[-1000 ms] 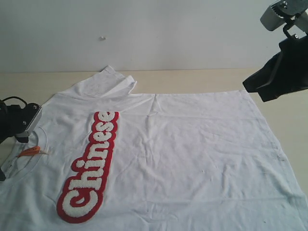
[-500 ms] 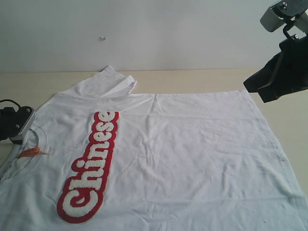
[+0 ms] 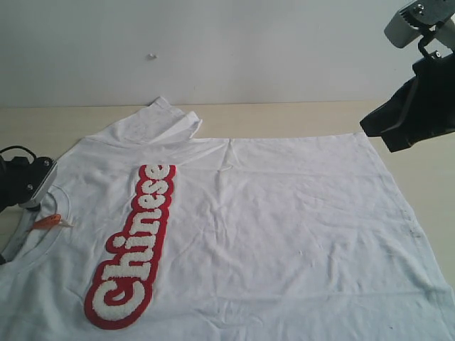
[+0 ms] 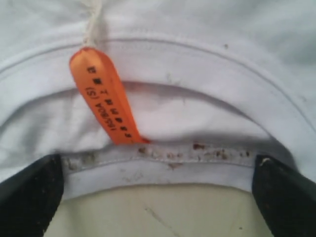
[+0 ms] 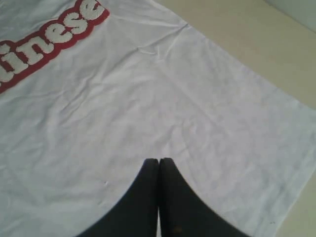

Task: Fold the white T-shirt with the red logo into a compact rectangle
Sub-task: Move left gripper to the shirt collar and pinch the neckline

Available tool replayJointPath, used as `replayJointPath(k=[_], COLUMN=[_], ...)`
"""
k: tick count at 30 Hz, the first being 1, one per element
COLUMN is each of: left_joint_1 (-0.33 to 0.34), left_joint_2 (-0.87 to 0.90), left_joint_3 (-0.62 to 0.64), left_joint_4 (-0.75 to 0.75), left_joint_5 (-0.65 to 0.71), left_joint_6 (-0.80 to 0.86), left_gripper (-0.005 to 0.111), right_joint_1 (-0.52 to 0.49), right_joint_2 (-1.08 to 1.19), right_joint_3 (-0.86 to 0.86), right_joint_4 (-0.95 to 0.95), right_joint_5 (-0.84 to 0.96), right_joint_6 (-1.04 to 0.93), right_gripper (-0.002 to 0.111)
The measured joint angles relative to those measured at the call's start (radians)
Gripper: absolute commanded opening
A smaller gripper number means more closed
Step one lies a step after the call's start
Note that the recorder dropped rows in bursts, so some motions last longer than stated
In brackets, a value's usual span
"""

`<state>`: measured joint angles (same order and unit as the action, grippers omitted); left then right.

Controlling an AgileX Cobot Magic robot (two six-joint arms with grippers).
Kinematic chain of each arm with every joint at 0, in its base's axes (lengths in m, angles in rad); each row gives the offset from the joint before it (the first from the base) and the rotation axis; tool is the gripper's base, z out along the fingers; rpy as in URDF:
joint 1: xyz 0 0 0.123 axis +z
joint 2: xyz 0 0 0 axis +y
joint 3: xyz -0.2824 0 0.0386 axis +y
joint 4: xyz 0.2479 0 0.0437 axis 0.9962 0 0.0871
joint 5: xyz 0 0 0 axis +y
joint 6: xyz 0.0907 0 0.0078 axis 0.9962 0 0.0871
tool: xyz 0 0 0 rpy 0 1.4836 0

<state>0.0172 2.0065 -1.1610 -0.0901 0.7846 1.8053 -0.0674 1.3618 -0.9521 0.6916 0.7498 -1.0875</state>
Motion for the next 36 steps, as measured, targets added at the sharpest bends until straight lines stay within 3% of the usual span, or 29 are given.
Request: replayJointPath(k=[17,24,36], left_joint_1=[-0.002,0.000,0.018], left_joint_2=[-0.014,0.013,0.032], left_joint_3=[-0.045,-0.035,-0.041], left_joint_4=[-0.114,-0.041,-0.033], left_joint_5=[0.090,0.052,0.038], left_joint_6=[0.015,-0.043,-0.057], left_gripper=[0.105,0.105,0.105], right_joint_1=[0.000,0.000,0.000], right_joint_2=[0.000,0.000,0.000], right_joint_3=[0.000,0.000,0.000], right_joint_4=[-0.002,-0.002,0.010], right_joint_5=[0.000,0.004,0.051], right_joint_6=[-0.002,-0.002,-0.098], right_gripper=[0.000,0.000,0.016])
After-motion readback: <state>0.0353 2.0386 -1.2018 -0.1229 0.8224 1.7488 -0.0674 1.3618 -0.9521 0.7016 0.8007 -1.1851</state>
